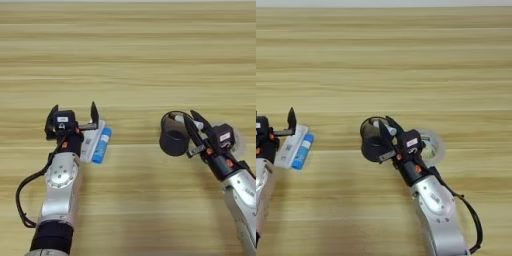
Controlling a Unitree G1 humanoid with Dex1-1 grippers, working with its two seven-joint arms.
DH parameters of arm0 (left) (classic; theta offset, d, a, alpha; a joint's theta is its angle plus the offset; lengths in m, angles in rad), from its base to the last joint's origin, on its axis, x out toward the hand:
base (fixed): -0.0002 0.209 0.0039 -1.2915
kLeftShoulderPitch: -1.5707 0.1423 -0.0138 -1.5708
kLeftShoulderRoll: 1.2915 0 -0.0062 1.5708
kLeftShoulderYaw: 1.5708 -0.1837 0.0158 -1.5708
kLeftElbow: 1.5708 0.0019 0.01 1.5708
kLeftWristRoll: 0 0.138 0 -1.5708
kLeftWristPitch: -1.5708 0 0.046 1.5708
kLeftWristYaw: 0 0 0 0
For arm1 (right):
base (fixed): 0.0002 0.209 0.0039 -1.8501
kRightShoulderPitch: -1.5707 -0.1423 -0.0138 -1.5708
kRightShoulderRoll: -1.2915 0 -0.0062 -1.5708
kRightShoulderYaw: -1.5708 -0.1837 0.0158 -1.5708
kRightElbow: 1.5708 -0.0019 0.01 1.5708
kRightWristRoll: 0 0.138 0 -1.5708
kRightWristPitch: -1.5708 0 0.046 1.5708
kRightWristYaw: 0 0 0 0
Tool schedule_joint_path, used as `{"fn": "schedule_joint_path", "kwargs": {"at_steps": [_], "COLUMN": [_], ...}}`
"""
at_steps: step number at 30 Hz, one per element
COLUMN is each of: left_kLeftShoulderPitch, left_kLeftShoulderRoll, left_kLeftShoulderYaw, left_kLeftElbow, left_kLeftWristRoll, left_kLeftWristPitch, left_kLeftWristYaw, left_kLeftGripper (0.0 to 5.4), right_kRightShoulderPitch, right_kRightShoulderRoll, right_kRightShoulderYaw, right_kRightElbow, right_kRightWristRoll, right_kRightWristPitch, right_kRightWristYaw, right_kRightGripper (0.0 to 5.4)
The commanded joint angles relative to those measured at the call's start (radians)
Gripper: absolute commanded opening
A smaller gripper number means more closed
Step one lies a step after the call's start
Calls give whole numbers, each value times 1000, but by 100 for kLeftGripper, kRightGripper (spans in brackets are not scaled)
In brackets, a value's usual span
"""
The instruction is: Move the objects on the table
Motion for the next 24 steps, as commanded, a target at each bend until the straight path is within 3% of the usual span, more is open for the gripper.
{"fn": "schedule_joint_path", "kwargs": {"at_steps": [1,8,15,24], "left_kLeftShoulderPitch": [-18,-25,-28,-33], "left_kLeftShoulderRoll": [-5,-10,-7,-6], "left_kLeftShoulderYaw": [-5,-7,-7,-6], "left_kLeftElbow": [16,28,34,41], "left_kLeftWristRoll": [16,19,16,16], "left_kLeftWristPitch": [-10,-15,-18,-22], "left_kLeftWristYaw": [13,20,19,18], "left_kLeftGripper": [540,540,540,540], "right_kRightShoulderPitch": [12,12,-15,-35], "right_kRightShoulderRoll": [-8,-23,-54,-99], "right_kRightShoulderYaw": [-15,-52,-150,-278], "right_kRightElbow": [-60,-119,-134,-53], "right_kRightWristRoll": [19,25,36,22], "right_kRightWristPitch": [42,62,69,88], "right_kRightWristYaw": [-2,-13,-35,-75], "right_kRightGripper": [74,74,74,74]}}
